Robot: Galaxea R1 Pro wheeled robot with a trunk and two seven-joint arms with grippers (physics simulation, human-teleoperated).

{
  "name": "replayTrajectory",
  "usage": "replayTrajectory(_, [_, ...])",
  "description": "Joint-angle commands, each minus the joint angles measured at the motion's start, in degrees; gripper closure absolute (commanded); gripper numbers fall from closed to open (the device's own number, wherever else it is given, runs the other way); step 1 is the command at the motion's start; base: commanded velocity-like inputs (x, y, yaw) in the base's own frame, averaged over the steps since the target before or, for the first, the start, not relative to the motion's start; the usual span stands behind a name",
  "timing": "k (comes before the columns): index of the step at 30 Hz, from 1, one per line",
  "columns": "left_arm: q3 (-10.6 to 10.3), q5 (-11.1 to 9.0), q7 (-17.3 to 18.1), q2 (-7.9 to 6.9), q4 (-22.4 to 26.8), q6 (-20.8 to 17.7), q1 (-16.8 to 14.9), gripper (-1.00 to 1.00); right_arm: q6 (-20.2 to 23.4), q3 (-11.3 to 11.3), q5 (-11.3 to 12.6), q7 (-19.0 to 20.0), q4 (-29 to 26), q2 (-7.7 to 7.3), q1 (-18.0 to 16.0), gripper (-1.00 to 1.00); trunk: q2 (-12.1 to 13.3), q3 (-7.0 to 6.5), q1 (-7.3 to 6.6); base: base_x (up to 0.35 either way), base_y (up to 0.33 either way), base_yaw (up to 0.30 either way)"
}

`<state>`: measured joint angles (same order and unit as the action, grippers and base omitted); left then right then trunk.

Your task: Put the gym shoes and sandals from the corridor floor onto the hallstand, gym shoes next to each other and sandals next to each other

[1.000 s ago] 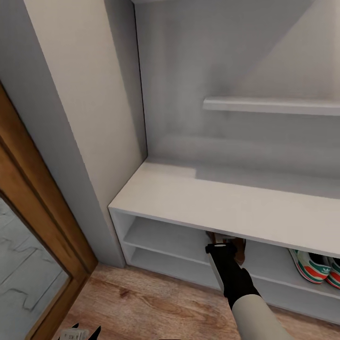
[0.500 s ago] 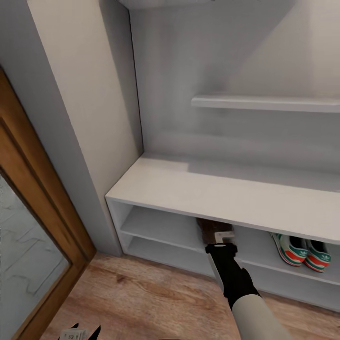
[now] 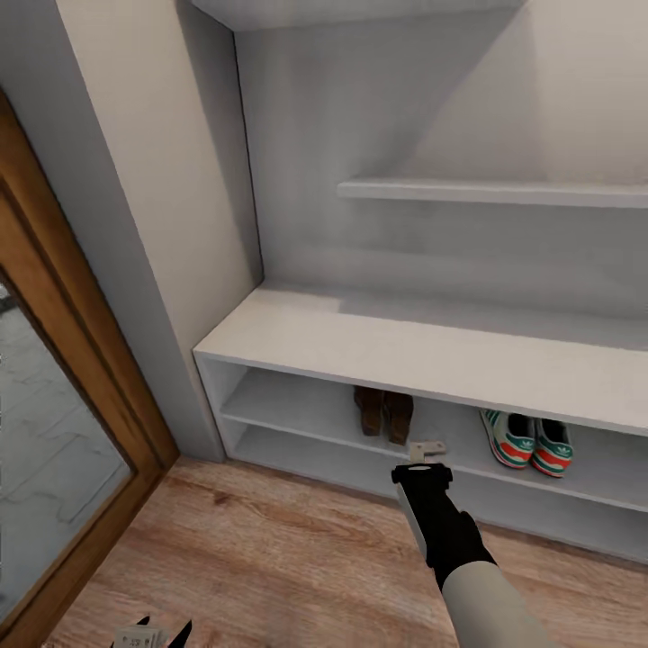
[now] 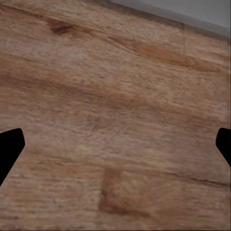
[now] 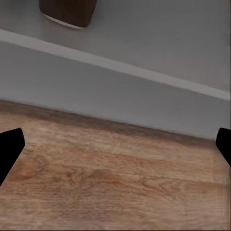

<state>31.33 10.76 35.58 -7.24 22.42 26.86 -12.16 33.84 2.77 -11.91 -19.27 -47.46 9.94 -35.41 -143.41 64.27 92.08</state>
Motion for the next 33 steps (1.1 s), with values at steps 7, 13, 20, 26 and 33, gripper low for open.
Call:
replayTrajectory(7, [0.55,0.42,0.28,0.03,0.02,0.36,-0.05,-1.0,0.31,0.15,-0.48,0.19,2.0,0.05,-0.01,-1.0,-0.02,0.05,-0.04,-0.276,-0.168,0.0])
replayTrajectory(13, [0.66,0.28,0.28,-0.03,0.1,0.38,-0.05,-1.0,0.18,0.2,-0.48,0.2,4.34,0.05,-0.01,-1.0,-0.02,0.05,-0.04,-0.297,-0.106,0.0])
replayTrajectory(20, [0.81,0.23,0.28,-0.05,0.01,0.27,-0.05,-1.0,-0.71,0.22,-0.48,0.27,6.62,0.05,-0.01,-1.0,-0.02,0.05,-0.04,-0.327,-0.02,0.0])
replayTrajectory(26, [0.76,0.28,0.01,-0.01,0.0,0.22,-0.05,-1.0,-6.54,0.22,-0.49,0.28,10.96,0.05,0.06,-1.0,-0.02,0.05,-0.04,-0.313,0.109,0.0])
replayTrajectory(33, [0.71,0.38,-0.13,0.02,0.0,0.21,-0.05,-1.0,-16.34,0.22,-0.49,0.29,18.87,0.05,0.07,-1.0,-0.02,0.05,-0.04,-0.245,0.219,0.0])
